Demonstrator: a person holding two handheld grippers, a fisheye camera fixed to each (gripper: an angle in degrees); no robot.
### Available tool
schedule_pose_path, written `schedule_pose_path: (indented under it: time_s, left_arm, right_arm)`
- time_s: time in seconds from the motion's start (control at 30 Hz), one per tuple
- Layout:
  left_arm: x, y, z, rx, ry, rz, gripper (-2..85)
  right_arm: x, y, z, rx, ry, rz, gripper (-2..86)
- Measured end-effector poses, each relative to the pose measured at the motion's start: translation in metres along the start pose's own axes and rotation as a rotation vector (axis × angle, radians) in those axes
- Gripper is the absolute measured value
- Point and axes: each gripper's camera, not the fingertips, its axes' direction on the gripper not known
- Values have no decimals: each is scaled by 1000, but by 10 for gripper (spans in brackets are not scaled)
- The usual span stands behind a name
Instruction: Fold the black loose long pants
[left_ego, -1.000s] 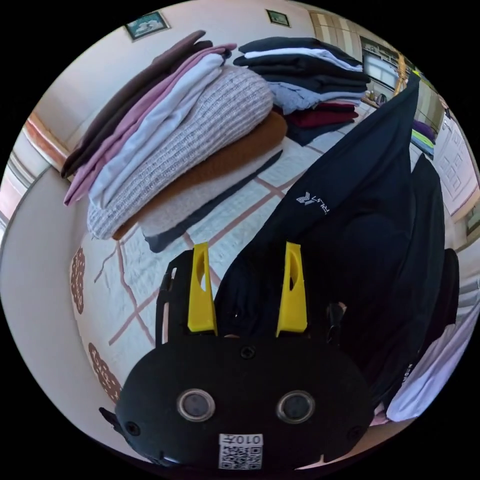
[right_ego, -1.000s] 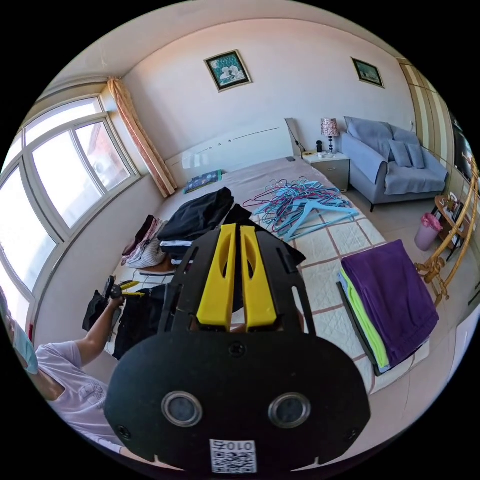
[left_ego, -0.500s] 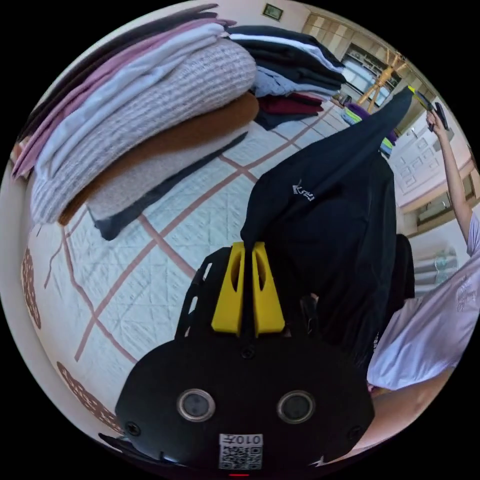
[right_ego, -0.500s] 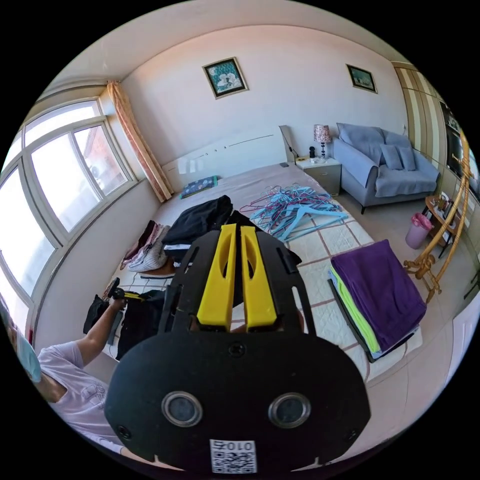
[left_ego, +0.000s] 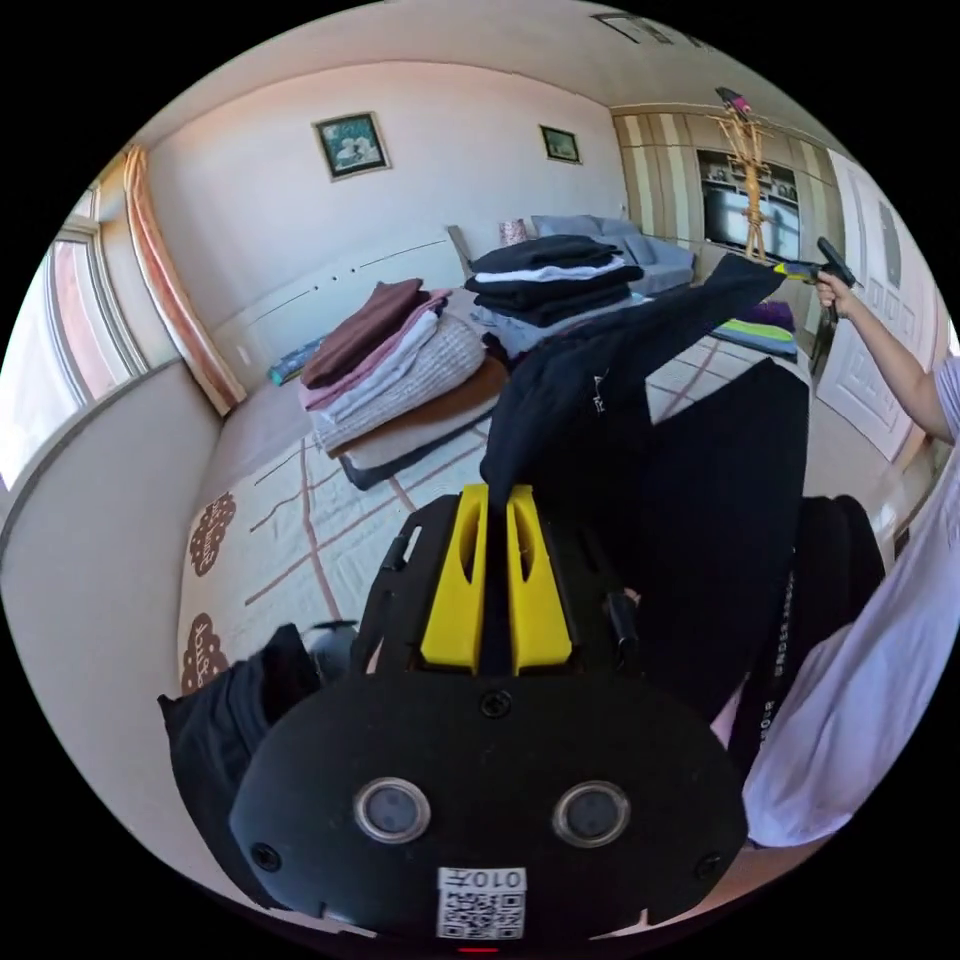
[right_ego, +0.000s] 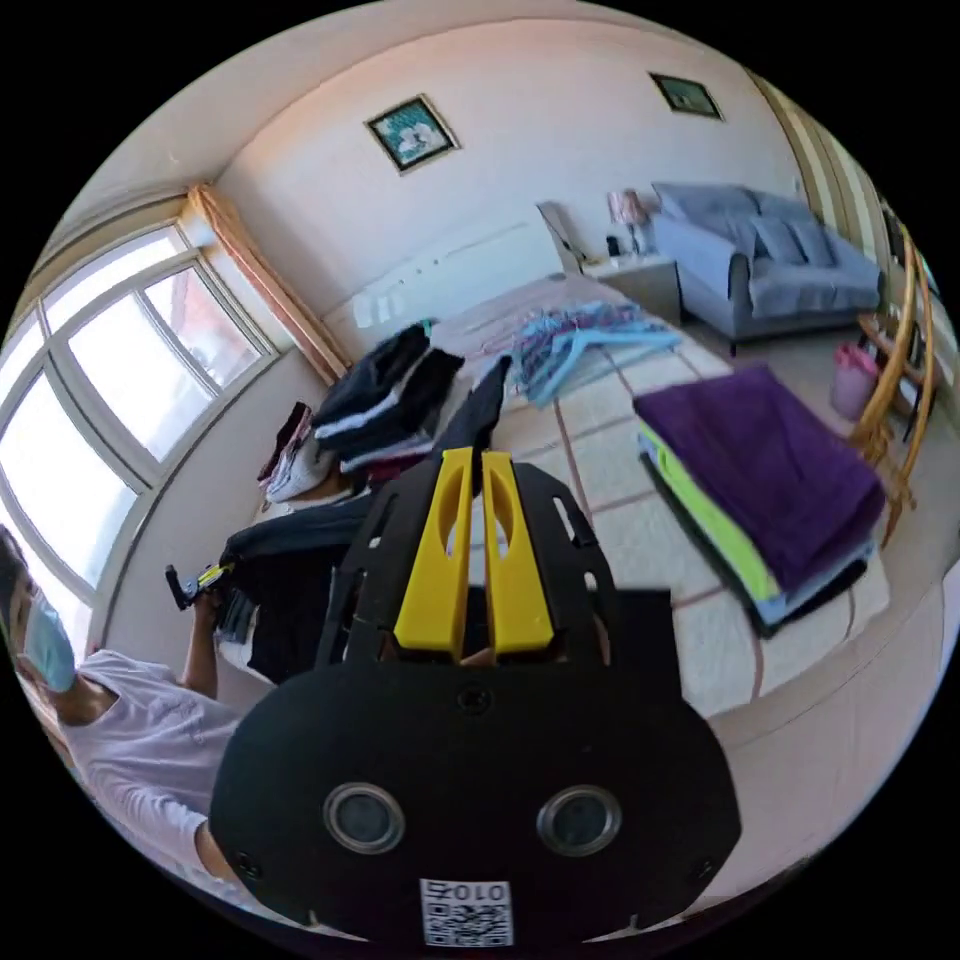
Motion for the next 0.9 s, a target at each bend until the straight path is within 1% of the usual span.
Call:
schedule_pose_path:
  time_s: [0.03,0.1,0.17,0.27,0.3,0.37,0.43,0.5,0.57,0.63,0.7,0.73,0.9]
  left_arm:
    - [20,13,-6,-16,23,20,5]
    - [49,29,4,-93,114,47,7]
    - [84,41,34,-244,196,71,9]
    - [123,38,50,-317,181,142,13]
    - [129,35,51,-331,169,155,14]
    - [146,22,48,-363,128,204,17]
    - [151,14,42,-374,113,205,20]
    - [160,6,33,-384,93,210,23]
    - [182,1,19,-381,62,254,24]
    - [199,1,13,-395,39,284,25]
    - [212,2,9,-412,27,303,25]
    - [218,2,7,-421,30,311,26]
    - [228,-8,-2,-431,29,333,30]
  right_arm:
    - [18,13,9,-40,1,49,35]
    - [92,69,56,-227,28,304,35]
    - [127,104,80,-268,32,440,36]
    - [147,130,98,-227,19,502,36]
    - [150,130,98,-197,4,513,36]
    - [148,120,96,-198,32,499,36]
    - [136,99,89,-208,54,419,36]
    - [110,73,68,-162,108,259,37]
    - [98,64,56,-142,170,193,37]
    - [102,66,61,-191,207,197,37]
    - [118,81,87,-286,231,237,37]
    - [122,86,94,-299,240,244,38]
    - [135,114,120,-244,223,303,39]
